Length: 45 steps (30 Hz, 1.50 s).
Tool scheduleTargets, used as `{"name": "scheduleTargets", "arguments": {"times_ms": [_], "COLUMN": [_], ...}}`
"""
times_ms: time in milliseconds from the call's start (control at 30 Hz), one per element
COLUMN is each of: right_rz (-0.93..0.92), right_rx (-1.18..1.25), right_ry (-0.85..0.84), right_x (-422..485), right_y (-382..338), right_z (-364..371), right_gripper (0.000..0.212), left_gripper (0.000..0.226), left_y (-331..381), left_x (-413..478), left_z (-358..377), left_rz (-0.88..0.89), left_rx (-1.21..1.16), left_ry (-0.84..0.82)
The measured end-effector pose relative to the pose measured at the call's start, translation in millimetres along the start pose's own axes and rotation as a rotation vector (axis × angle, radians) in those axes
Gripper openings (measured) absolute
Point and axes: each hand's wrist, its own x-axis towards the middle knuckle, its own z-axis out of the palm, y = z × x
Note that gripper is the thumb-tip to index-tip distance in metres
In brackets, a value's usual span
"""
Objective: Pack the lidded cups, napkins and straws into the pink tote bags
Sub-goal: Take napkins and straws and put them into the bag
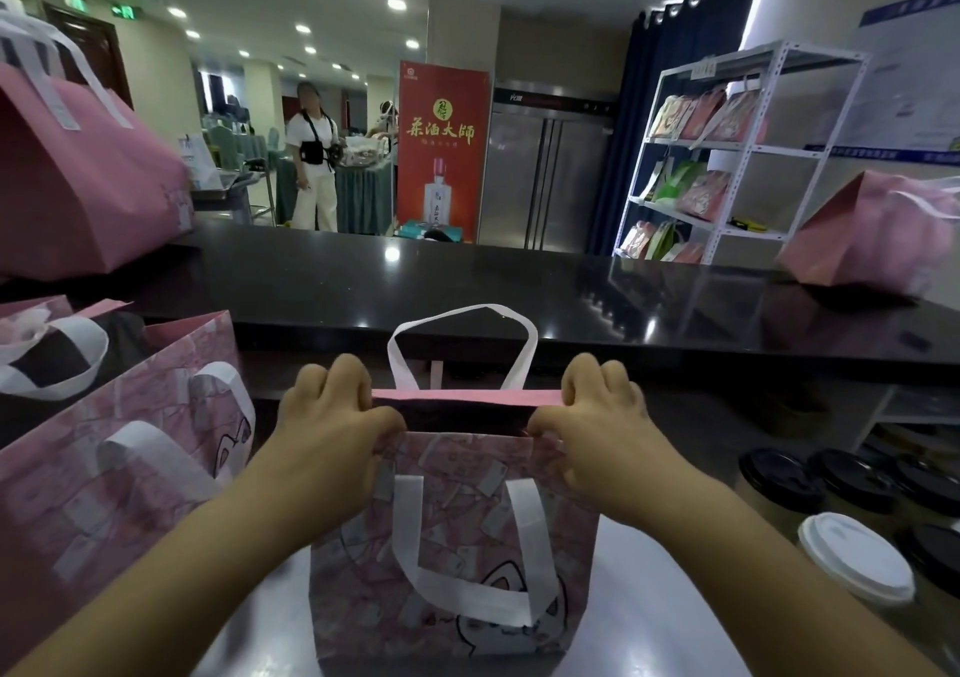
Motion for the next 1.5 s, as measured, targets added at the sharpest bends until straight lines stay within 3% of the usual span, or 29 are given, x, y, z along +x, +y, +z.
{"name": "scheduleTargets", "arguments": {"times_ms": [67, 233, 300, 533, 733, 867, 1100, 1167, 1333, 1500], "right_rz": [0.012, 0.018, 0.020, -0.065, -0.046, -0.137, -0.228, -0.216, -0.138, -0.158], "right_rx": [0.000, 0.129, 0.167, 0.129, 0.254, 0.212, 0.115, 0.098, 0.121, 0.154], "right_ry": [-0.023, -0.234, -0.212, 0.022, 0.119, 0.228, 0.182, 0.144, 0.158, 0.145], "right_x": [1.4, 11.3, 12.3, 7.4, 3.2, -0.5, -13.5, -16.4, -1.1, 22.5], "right_y": [2.7, 12.5, 14.0, 16.0, 19.6, 21.0, 25.9, 27.0, 14.8, -10.1], "right_z": [0.4, -8.6, -9.6, 1.2, 11.1, 20.2, 29.1, 28.2, 23.6, 28.3], "right_gripper": [0.037, 0.041, 0.036, 0.011, 0.023, 0.030, 0.033, 0.033, 0.024, 0.037], "left_gripper": [0.030, 0.026, 0.026, 0.034, 0.053, 0.037, 0.037, 0.025, 0.023, 0.034], "left_y": [0.0, -14.7, -20.1, -24.7, -28.3, -31.0, -34.6, -33.6, -20.0, -2.2], "left_x": [-0.1, 13.3, 18.1, 10.3, 7.4, 6.2, -2.8, -5.3, 3.8, 16.0], "left_z": [0.1, -1.5, -3.9, -8.3, -0.2, 2.8, 9.6, 9.4, 8.9, 21.1], "left_rz": [-0.007, -0.049, -0.004, 0.134, 0.238, 0.309, 0.399, 0.400, 0.331, 0.213], "left_rx": [0.070, 0.033, 0.004, -0.119, -0.161, -0.156, -0.037, -0.025, -0.051, -0.106], "left_ry": [0.042, -0.258, -0.306, -0.126, -0.004, 0.017, -0.051, -0.059, -0.057, -0.058]}}
